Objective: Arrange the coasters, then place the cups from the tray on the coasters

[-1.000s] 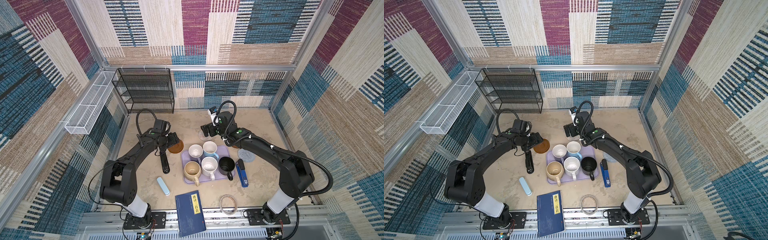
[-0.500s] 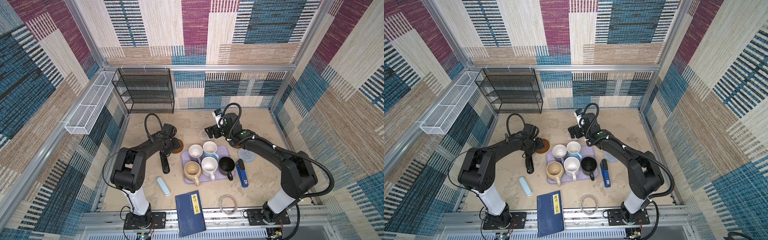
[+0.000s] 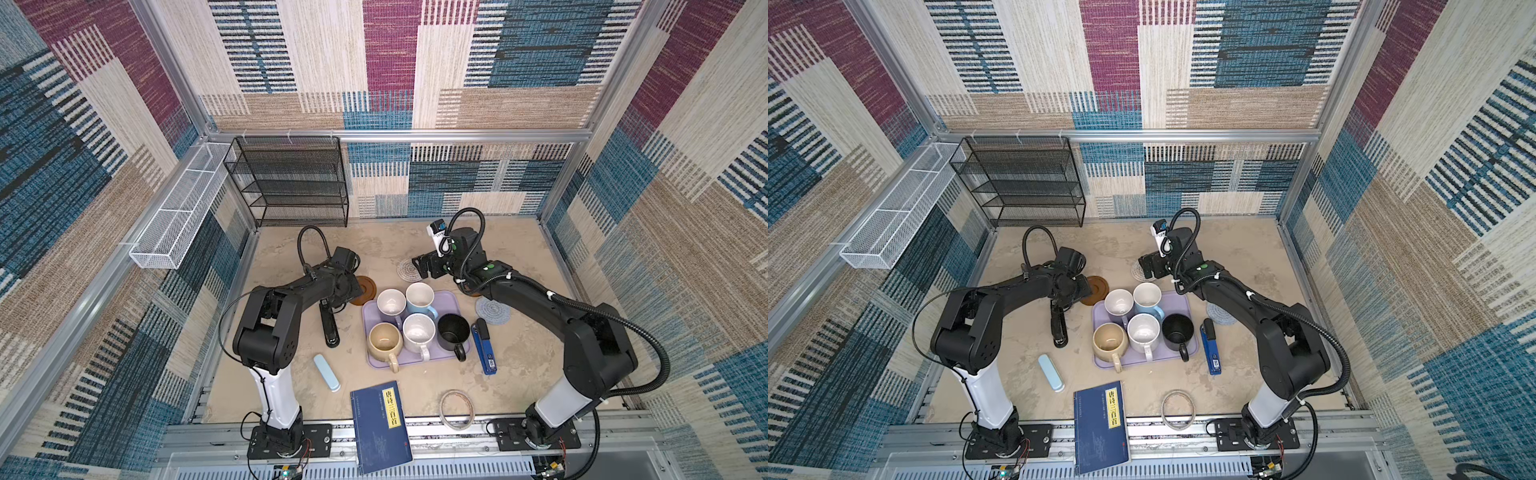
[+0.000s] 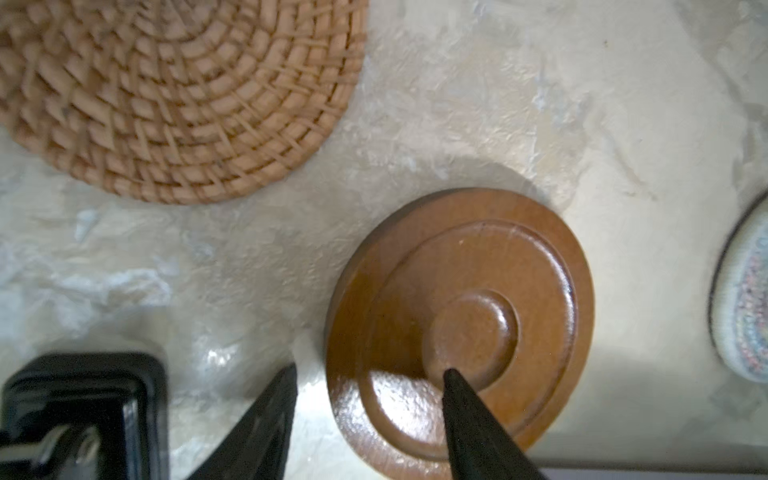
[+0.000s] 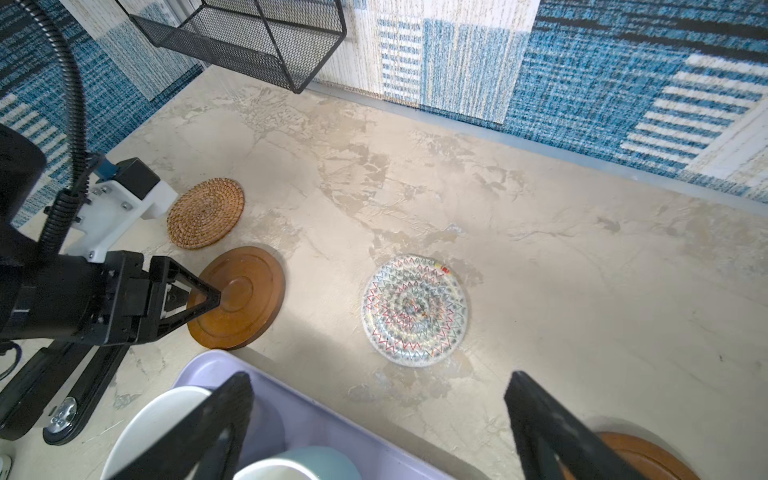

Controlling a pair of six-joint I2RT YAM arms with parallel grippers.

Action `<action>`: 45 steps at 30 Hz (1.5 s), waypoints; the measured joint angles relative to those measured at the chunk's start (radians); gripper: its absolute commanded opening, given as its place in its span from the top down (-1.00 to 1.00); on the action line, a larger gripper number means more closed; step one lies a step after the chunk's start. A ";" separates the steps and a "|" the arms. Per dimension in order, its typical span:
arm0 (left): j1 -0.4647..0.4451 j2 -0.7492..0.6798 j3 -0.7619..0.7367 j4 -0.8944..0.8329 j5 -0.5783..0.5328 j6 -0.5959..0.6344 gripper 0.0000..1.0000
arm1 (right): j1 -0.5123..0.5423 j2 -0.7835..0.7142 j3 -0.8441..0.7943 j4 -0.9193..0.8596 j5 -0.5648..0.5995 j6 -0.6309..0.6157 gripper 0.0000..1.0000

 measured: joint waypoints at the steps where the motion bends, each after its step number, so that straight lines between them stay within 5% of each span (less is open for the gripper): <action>1: -0.004 0.009 0.013 -0.008 -0.008 0.000 -0.17 | 0.000 -0.002 -0.003 0.000 0.000 -0.002 -0.94; 10: -0.048 0.117 0.145 -0.061 -0.145 0.001 0.05 | -0.001 -0.021 -0.023 0.002 0.010 -0.006 -0.94; 27: -0.054 0.251 0.334 -0.075 -0.215 0.001 0.08 | -0.011 0.013 0.013 -0.008 0.036 -0.032 -0.94; 39: -0.052 0.222 0.330 -0.088 -0.139 0.013 -0.52 | -0.021 0.033 0.048 -0.014 0.032 -0.031 -0.95; 45: -0.040 0.154 0.378 -0.143 -0.117 0.013 -0.63 | -0.024 0.034 0.064 -0.019 0.024 -0.027 -0.94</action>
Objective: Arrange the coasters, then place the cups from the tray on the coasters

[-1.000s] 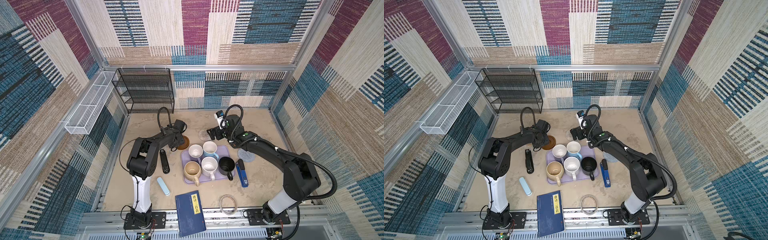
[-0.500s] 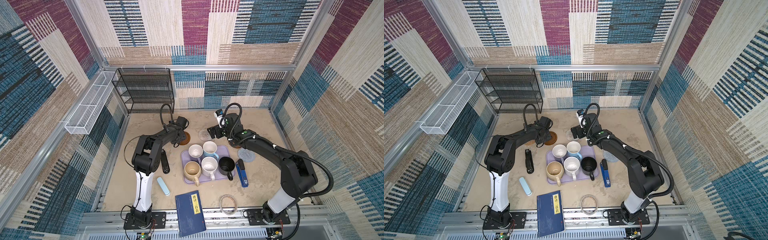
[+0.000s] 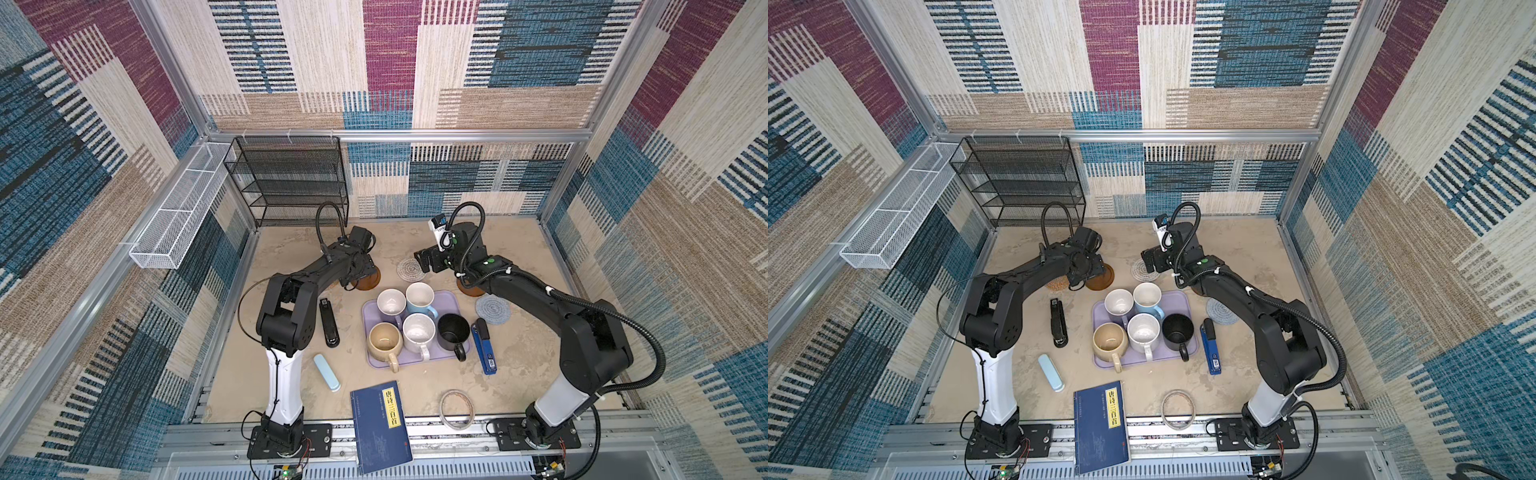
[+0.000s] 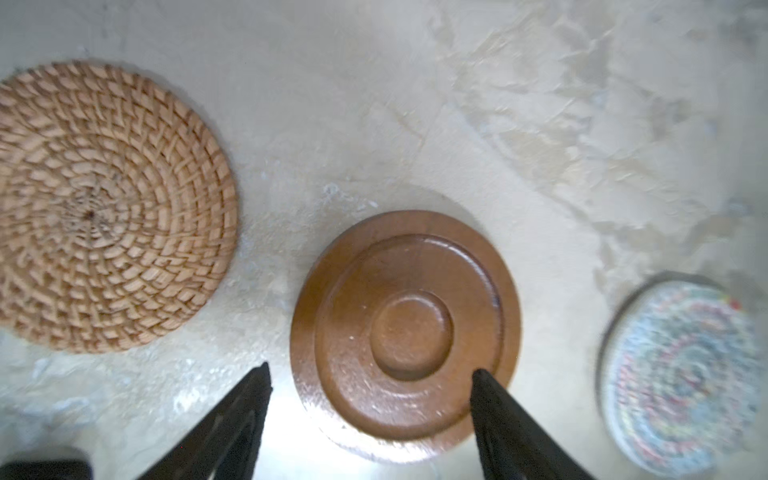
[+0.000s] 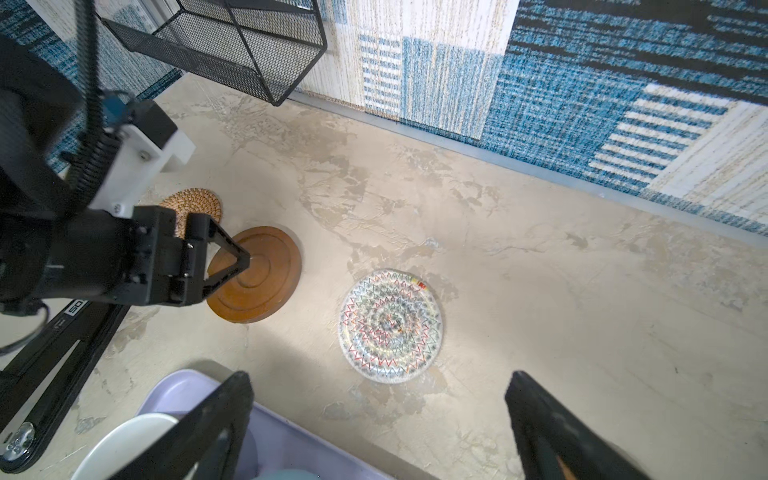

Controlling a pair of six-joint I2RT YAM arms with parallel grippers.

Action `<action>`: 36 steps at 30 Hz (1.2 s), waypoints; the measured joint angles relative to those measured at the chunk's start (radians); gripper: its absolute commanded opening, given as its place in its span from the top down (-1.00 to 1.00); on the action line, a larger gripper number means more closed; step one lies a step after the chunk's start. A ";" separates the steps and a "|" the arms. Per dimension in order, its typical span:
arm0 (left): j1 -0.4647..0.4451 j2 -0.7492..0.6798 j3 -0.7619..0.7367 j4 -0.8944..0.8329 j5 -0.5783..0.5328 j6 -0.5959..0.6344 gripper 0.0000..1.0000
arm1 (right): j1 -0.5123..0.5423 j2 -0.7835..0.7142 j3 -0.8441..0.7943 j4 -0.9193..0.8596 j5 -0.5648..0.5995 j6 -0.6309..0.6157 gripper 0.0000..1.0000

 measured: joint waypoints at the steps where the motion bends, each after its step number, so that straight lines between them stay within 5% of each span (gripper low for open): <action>1: 0.004 -0.014 0.011 -0.006 0.000 0.003 -0.65 | 0.000 0.000 0.003 -0.003 -0.002 0.001 -0.94; 6: 0.010 -0.138 -0.018 0.008 0.024 0.040 -1.00 | -0.013 -0.001 0.014 -0.013 -0.032 0.012 -0.99; 17: 0.030 -0.459 -0.299 0.237 0.355 0.096 -0.99 | -0.085 0.158 0.183 -0.103 -0.129 0.046 -0.86; 26: 0.028 -0.467 -0.372 0.304 0.525 0.095 -0.96 | -0.090 0.372 0.352 -0.201 -0.136 0.093 -0.59; 36: 0.027 -0.414 -0.365 0.315 0.565 0.095 -0.96 | -0.080 0.560 0.513 -0.306 -0.064 0.089 -0.44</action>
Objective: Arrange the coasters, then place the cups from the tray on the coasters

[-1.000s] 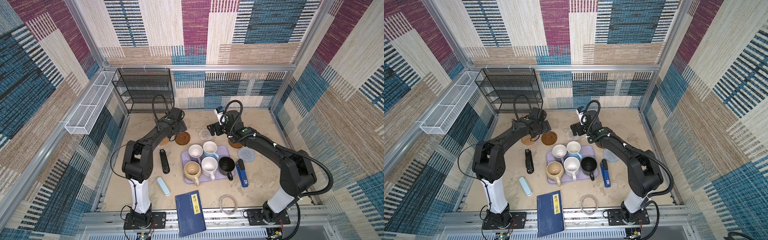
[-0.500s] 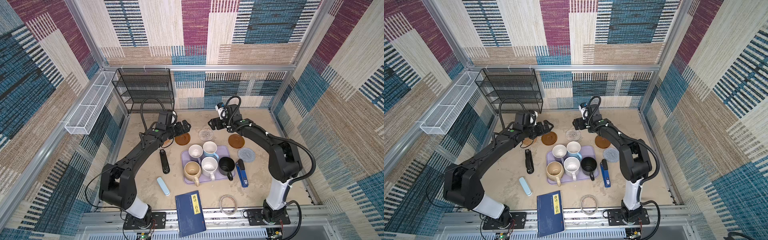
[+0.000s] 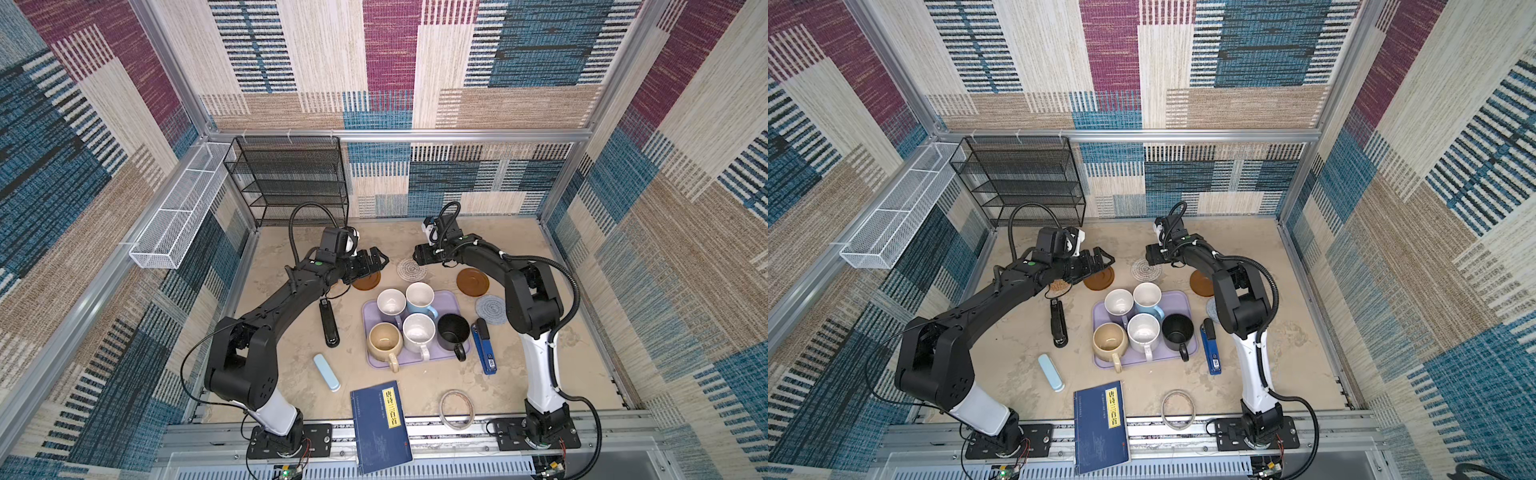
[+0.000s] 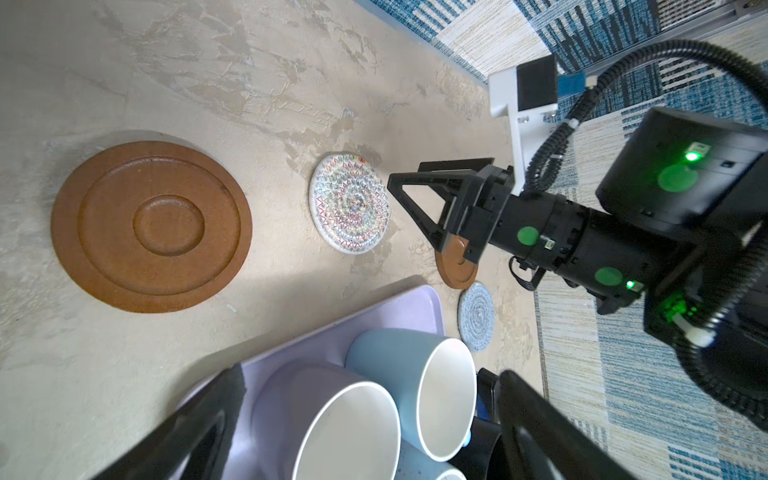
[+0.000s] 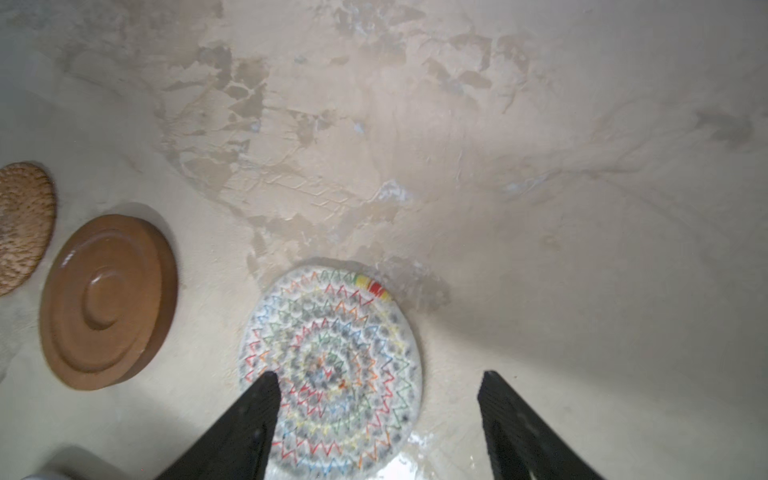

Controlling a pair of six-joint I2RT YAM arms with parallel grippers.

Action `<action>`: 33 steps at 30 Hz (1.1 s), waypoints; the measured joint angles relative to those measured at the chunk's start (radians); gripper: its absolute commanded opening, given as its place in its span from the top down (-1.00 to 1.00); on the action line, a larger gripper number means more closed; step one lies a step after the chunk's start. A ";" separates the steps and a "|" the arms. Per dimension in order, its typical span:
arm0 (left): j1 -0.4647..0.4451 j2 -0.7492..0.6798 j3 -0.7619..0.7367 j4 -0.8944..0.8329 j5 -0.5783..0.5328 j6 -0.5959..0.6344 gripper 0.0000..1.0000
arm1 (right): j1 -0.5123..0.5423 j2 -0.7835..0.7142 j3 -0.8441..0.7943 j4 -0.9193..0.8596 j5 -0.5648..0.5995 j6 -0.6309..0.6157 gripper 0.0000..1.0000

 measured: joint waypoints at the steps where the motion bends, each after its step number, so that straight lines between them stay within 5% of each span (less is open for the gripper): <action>1: 0.000 0.005 0.000 0.000 0.003 0.000 -0.95 | 0.002 0.016 0.017 -0.006 -0.002 -0.003 -0.43; 11: 0.001 0.021 -0.006 -0.005 0.016 0.001 -0.96 | 0.033 0.123 0.111 -0.072 0.055 -0.038 -0.32; 33: 0.005 -0.035 -0.051 0.011 -0.003 -0.025 -0.97 | 0.065 0.101 0.066 -0.051 0.138 -0.051 -0.24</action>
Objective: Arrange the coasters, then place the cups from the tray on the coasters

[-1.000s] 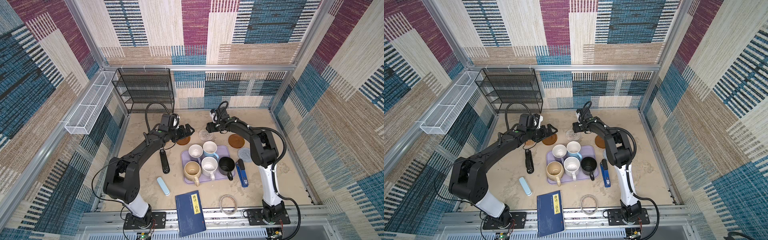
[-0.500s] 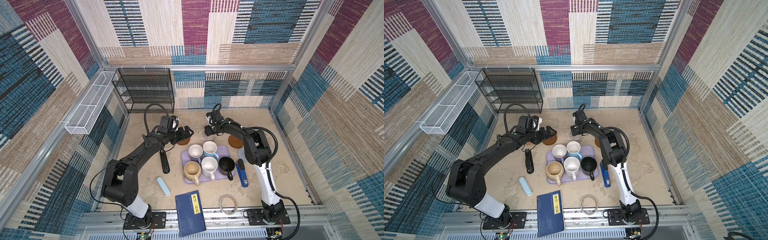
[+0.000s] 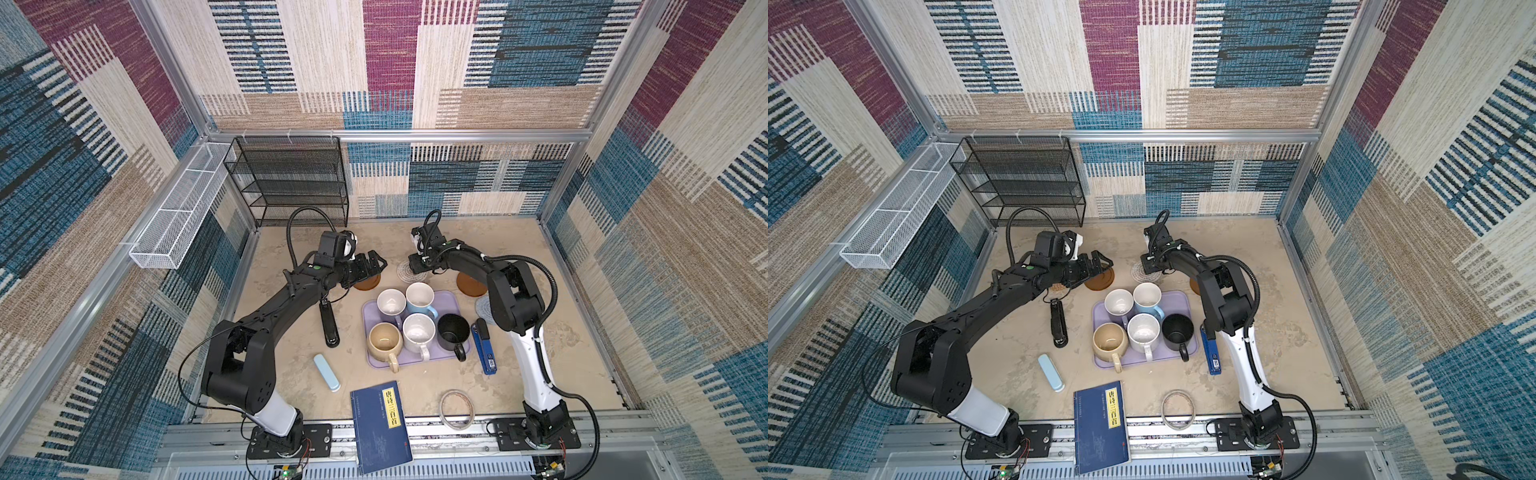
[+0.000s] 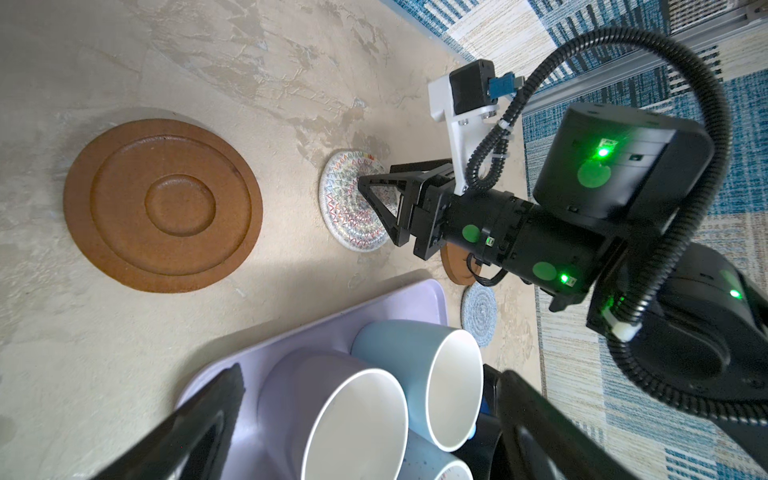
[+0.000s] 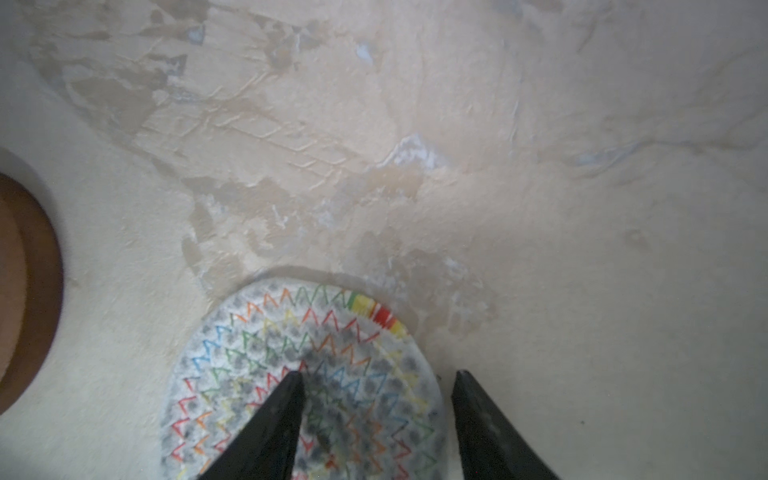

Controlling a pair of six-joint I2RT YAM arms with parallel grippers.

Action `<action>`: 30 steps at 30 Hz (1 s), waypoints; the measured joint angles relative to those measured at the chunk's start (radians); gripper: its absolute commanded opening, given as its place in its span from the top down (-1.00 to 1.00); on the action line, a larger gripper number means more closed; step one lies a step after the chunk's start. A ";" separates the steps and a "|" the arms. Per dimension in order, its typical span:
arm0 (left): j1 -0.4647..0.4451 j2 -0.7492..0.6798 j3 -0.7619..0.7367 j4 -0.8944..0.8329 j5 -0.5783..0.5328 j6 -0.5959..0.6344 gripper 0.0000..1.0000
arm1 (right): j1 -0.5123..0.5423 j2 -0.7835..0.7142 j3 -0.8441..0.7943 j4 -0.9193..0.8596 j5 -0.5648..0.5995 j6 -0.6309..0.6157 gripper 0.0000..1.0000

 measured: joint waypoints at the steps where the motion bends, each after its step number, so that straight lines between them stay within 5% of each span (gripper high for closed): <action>1: 0.000 0.000 0.000 -0.003 0.000 0.000 -0.98 | 0.000 0.006 0.015 -0.011 0.003 0.000 -0.25; 14: 0.001 -0.025 0.117 -0.121 -0.005 0.043 -0.99 | -0.001 -0.056 0.199 -0.110 -0.008 0.024 -0.68; 16: 0.002 -0.032 0.140 -0.149 -0.003 0.056 -0.99 | -0.001 -0.098 0.187 -0.106 -0.013 0.039 -0.99; 30: -0.019 -0.230 0.124 -0.284 0.124 0.061 -1.00 | -0.013 -0.588 -0.365 0.065 -0.026 0.121 -0.99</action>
